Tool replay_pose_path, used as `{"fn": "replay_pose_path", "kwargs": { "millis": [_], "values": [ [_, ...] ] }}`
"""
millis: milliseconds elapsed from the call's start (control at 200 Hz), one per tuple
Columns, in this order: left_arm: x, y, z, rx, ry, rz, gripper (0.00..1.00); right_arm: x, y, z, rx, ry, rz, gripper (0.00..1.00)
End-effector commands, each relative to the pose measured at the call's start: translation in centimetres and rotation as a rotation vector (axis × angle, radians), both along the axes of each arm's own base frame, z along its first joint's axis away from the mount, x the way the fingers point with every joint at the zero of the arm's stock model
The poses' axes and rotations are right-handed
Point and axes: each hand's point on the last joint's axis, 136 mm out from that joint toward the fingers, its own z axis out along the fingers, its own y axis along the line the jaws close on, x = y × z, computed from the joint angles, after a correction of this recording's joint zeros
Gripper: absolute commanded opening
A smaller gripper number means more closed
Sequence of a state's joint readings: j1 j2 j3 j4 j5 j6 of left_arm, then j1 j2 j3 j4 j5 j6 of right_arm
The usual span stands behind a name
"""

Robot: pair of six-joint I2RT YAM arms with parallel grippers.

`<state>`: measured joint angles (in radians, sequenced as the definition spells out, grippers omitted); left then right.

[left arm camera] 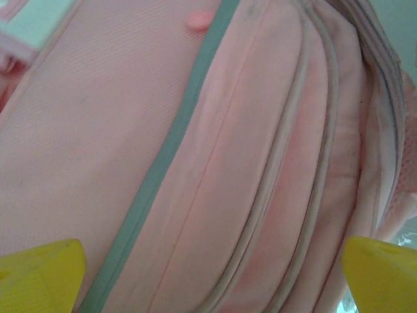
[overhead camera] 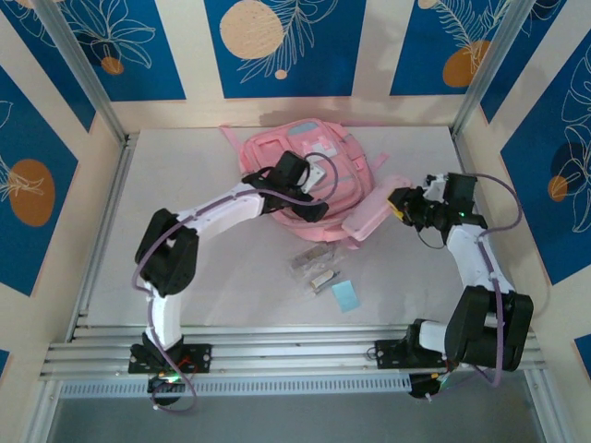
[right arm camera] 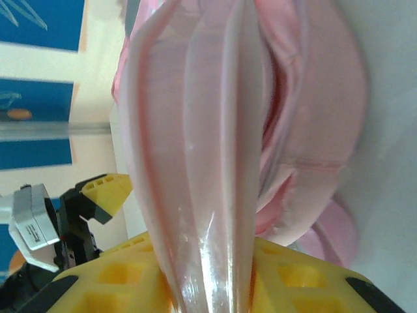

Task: Pack the student bag
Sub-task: Open the student bag at the center of the table.

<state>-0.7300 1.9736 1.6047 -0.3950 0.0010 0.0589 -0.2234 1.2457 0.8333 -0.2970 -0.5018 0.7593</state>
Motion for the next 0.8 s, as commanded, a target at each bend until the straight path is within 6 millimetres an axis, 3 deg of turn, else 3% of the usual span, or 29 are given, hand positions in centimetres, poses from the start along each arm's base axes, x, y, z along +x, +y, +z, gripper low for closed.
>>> {"fn": "replay_pose_path", "kwargs": {
  "millis": [0, 145, 450, 495, 605, 645, 695, 795],
  "values": [
    [0.8, -1.3, 0.4, 0.101, -0.082, -0.055, 1.00, -1.2, -0.5, 1.0, 0.051, -0.013, -0.005, 0.33],
    [1.7, -2.1, -1.4, 0.170, -0.094, -0.077, 1.00, -1.5, -1.3, 1.3, 0.058, -0.026, -0.025, 0.34],
    [4.0, -0.4, -7.2, 0.394, -0.121, -0.058, 0.96, -1.4, -1.3, 1.8, 0.080, -0.050, -0.019, 0.39],
    [3.9, -0.5, -7.6, 0.395, -0.109, -0.064, 0.87, -1.4, -1.3, 1.9, 0.087, -0.054, -0.017, 0.40],
    [3.5, -1.0, -7.3, 0.351, -0.085, -0.072, 0.48, -1.3, -1.3, 2.0, 0.087, -0.057, -0.016, 0.42],
    [3.3, -1.3, -6.9, 0.324, -0.076, -0.076, 0.30, -1.3, -1.2, 2.1, 0.086, -0.057, -0.016, 0.42],
    [3.2, -1.6, -6.2, 0.287, -0.063, -0.070, 0.00, -1.3, -1.3, 2.1, 0.084, -0.057, -0.017, 0.41],
    [3.0, -1.9, -4.1, 0.209, -0.051, -0.058, 0.00, -1.3, -1.3, 2.1, 0.080, -0.060, -0.018, 0.39]
  ]
}}
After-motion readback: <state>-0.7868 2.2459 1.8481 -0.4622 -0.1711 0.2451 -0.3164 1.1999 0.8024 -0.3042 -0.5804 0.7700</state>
